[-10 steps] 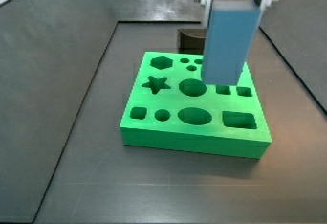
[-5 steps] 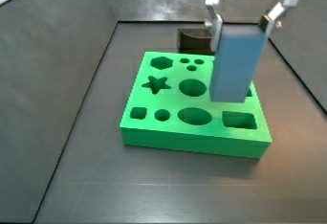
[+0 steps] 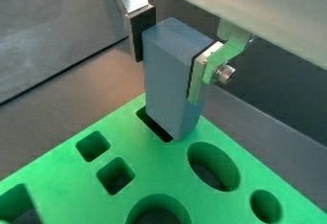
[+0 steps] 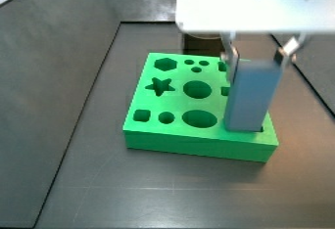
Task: Pick up the rectangle object. Move up. Place the rectangle object on the fixture. Regrasp the rectangle object. Move to above the board. Insert the rectangle object.
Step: Insert the rectangle object.
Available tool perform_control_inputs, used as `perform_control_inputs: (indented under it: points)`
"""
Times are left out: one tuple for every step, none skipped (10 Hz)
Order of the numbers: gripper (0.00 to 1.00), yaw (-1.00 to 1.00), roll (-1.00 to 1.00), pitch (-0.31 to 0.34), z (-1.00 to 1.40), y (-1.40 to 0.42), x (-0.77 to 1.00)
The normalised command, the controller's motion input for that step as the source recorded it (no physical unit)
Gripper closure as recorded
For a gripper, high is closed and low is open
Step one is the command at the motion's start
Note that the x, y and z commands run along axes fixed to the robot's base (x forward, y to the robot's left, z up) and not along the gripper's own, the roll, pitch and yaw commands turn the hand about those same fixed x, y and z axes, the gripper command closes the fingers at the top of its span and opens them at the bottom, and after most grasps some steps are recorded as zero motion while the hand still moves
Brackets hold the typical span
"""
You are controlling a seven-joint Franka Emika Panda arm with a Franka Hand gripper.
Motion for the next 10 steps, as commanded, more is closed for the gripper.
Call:
perform_control_inputs:
  points:
    - [1.00, 0.22, 0.10, 0.001, -0.30, -0.02, 0.62]
    - [1.00, 0.15, 0.03, 0.039, -0.07, 0.02, 0.35]
    - [1.00, 0.03, 0.05, 0.069, 0.00, 0.16, 0.46]
    - [1.00, 0.00, 0.04, 0.037, -0.06, 0.15, 0.30]
    - [1.00, 0.00, 0.02, 0.000, -0.08, 0.11, 0.12]
    - [1.00, 0.00, 0.06, 0.000, -0.05, 0.15, 0.00]
    - [1.00, 0.00, 0.06, 0.000, -0.01, 0.01, -0.09]
    - [1.00, -0.13, 0.03, -0.003, 0.00, 0.00, -0.22]
    - [1.00, -0.19, 0.00, -0.019, 0.00, 0.04, -0.29]
    - [1.00, -0.21, 0.00, -0.010, 0.03, 0.01, -0.29]
